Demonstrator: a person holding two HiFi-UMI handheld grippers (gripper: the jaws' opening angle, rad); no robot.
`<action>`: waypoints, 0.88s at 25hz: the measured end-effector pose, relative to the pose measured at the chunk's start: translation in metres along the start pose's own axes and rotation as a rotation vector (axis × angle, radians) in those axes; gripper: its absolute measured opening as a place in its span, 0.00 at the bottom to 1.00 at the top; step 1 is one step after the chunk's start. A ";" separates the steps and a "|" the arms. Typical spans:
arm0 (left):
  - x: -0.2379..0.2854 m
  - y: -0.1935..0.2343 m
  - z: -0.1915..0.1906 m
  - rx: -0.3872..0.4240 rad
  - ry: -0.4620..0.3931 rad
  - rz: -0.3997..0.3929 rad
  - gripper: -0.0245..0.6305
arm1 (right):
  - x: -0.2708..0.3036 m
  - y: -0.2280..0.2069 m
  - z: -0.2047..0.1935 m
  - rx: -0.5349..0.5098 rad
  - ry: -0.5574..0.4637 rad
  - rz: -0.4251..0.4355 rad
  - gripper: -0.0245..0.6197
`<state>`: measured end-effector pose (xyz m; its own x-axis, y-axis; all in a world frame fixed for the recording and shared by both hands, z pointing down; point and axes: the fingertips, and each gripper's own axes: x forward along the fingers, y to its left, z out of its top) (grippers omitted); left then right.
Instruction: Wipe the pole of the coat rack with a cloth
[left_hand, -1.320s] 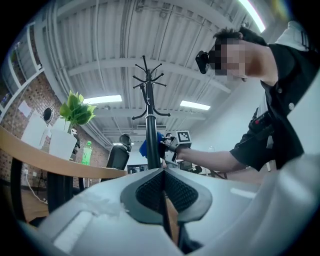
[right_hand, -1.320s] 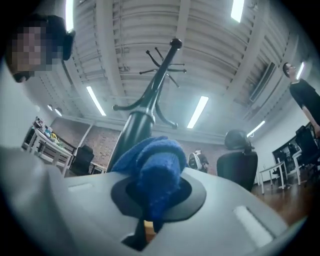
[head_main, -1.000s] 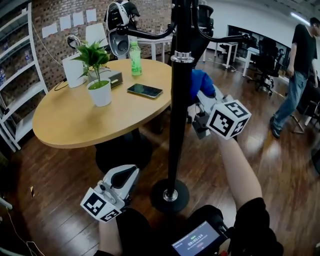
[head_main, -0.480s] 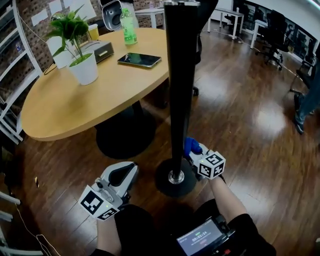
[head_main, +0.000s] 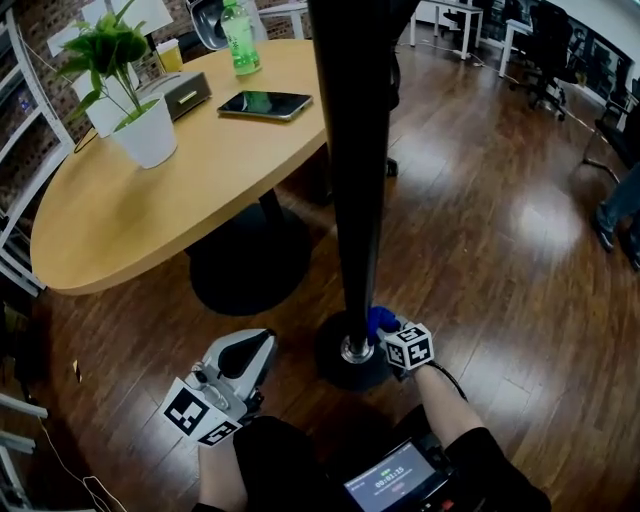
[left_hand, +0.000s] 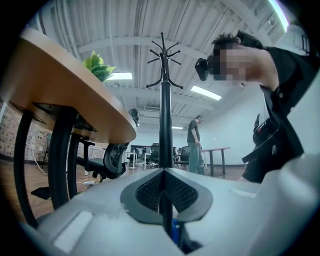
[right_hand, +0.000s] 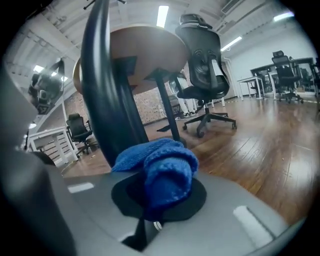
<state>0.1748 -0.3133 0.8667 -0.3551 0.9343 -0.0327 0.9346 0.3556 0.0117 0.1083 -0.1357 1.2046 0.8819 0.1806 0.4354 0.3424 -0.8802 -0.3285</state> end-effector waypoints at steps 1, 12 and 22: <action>0.000 0.000 0.001 0.003 -0.002 -0.002 0.03 | -0.003 0.002 0.006 -0.008 -0.011 0.002 0.06; 0.004 -0.004 0.040 0.010 -0.053 -0.034 0.03 | -0.134 0.093 0.277 -0.128 -0.538 0.071 0.06; 0.039 -0.045 0.257 -0.031 -0.048 -0.144 0.03 | -0.309 0.220 0.503 -0.145 -0.707 0.098 0.06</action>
<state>0.1250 -0.2996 0.6077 -0.4834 0.8713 -0.0844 0.8725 0.4874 0.0347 0.0743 -0.1647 0.5759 0.9218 0.2947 -0.2519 0.2477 -0.9475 -0.2021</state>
